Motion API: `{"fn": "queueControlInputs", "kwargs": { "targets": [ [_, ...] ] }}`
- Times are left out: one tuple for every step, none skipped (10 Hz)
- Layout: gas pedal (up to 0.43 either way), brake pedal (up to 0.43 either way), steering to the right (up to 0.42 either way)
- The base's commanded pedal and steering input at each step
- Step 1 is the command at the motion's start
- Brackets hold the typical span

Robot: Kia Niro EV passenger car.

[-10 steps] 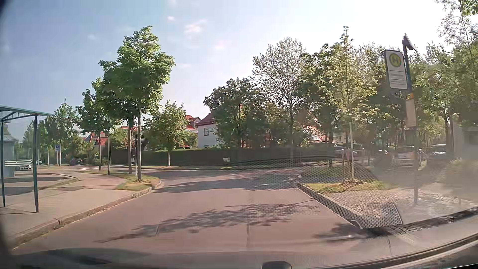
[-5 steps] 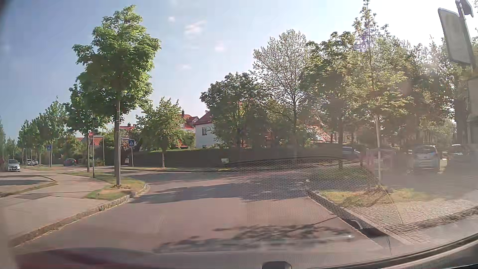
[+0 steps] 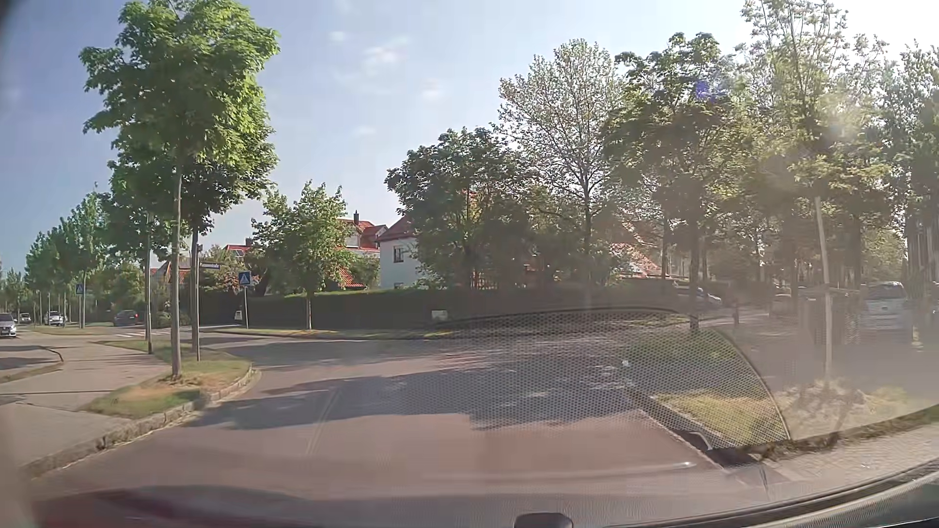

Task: Follow the waypoints while adhering to traffic rules and regulations

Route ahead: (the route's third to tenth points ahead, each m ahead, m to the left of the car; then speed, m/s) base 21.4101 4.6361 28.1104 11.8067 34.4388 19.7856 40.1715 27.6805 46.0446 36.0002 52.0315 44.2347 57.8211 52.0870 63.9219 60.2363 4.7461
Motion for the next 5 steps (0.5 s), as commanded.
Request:
{"fn": "queueControlInputs", "kwargs": {
  "targets": [
    [0.0,0.0,-0.008],
    [0.0,0.0,-0.009],
    [0.0,0.0,-0.011],
    [0.0,0.0,-0.015],
    [0.0,0.0,-0.02]
  ]
}}
